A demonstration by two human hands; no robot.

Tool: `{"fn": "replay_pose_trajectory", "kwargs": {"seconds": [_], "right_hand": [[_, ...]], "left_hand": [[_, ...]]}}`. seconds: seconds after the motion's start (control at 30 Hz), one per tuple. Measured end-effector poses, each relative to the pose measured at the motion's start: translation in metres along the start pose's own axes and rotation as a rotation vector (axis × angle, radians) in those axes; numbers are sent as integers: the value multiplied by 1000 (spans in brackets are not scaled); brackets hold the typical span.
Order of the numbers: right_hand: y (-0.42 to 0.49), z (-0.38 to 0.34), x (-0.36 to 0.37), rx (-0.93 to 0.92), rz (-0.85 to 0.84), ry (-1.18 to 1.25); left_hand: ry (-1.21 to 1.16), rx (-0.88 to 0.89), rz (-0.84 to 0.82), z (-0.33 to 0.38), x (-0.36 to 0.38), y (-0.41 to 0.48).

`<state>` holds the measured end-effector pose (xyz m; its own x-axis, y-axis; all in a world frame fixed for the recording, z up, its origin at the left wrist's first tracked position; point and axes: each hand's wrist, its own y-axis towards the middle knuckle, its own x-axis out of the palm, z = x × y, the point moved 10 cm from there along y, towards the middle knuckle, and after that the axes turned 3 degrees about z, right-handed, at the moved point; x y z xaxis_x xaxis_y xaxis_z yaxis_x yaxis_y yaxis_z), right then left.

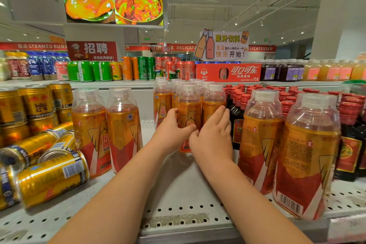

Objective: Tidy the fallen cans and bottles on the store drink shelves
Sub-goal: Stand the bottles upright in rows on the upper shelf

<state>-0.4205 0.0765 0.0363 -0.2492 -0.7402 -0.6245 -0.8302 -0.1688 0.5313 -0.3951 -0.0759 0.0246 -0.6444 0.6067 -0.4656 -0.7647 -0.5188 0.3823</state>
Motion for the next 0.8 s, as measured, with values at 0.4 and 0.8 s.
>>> {"fn": "replay_pose_trajectory", "kwargs": {"seconds": [0.4, 0.8], "right_hand": [[-57, -68, -27, -404, -32, 401], [-80, -113, 65, -210, -413, 423]], "left_hand": [[79, -22, 48, 28, -81, -71], [497, 191, 436, 45, -289, -89]]}}
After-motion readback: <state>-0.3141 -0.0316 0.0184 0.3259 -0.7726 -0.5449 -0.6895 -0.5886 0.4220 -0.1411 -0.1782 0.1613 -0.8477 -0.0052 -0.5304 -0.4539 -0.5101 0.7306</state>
